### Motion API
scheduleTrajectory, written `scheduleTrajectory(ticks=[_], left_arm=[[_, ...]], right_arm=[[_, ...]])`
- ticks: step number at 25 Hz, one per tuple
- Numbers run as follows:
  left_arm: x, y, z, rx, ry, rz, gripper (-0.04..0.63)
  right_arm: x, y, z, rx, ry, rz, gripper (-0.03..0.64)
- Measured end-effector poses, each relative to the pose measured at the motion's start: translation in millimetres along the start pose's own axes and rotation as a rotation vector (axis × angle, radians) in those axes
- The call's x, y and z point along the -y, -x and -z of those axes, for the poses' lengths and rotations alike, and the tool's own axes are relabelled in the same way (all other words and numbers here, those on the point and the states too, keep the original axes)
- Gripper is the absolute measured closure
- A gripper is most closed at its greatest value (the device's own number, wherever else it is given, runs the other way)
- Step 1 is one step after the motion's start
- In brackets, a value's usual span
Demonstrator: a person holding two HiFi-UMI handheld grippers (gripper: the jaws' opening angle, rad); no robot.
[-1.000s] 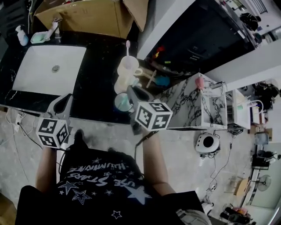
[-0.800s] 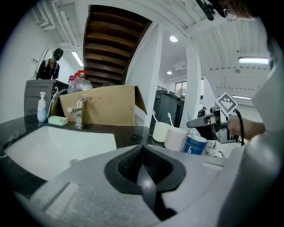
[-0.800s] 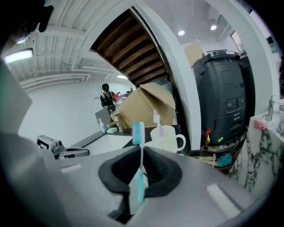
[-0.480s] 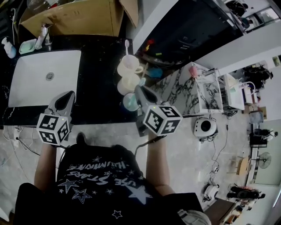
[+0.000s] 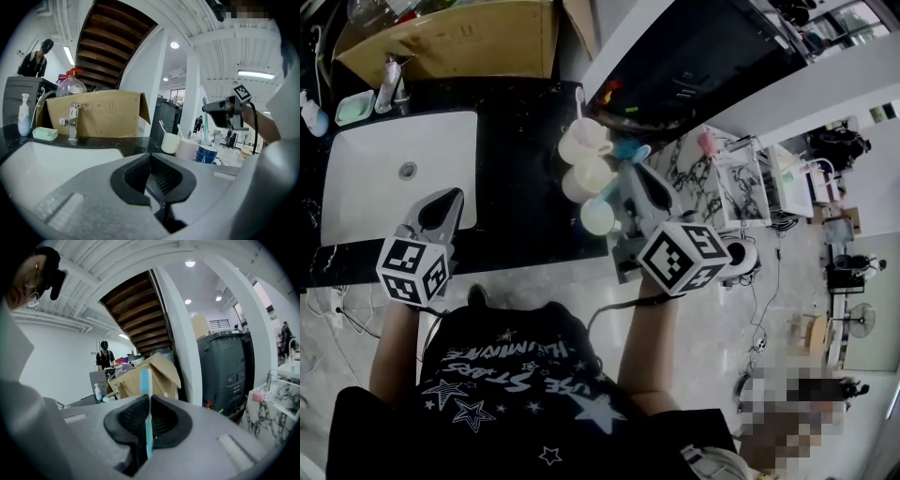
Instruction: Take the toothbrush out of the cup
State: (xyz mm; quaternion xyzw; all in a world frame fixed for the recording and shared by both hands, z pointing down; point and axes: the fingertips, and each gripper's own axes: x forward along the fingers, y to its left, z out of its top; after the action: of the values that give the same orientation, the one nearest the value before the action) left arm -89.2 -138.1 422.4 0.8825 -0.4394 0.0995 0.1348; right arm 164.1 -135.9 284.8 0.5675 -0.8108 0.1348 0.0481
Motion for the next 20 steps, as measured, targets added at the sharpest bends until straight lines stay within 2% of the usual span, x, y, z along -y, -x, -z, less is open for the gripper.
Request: scheduleTrajectory(ticks=[3, 7, 13, 20], left_arm=[[-11.0, 3.8, 0.4, 0.000, 0.005, 0.004, 0.586], [-26.8, 10.2, 2.2, -0.003, 0.013, -0.001, 0.586], [-51.2, 17.6, 8.2, -0.017, 0.029, -0.007, 0.586], [-73.8, 19.2, 15.7, -0.035, 0.055, -0.009, 0.586]], right_arm=[[-21.4, -9.7, -12.9, 0.025, 0.005, -0.029, 0.597], [-54.0, -40.8, -4.8, -0.003, -0.024, -0.094, 0.597], [-98.0, -102.1, 39.4, -0.126, -0.106, -0.182, 0.598], [-115.0, -155.0, 100.1, -0.284, -0.176, -0.178, 0.598]])
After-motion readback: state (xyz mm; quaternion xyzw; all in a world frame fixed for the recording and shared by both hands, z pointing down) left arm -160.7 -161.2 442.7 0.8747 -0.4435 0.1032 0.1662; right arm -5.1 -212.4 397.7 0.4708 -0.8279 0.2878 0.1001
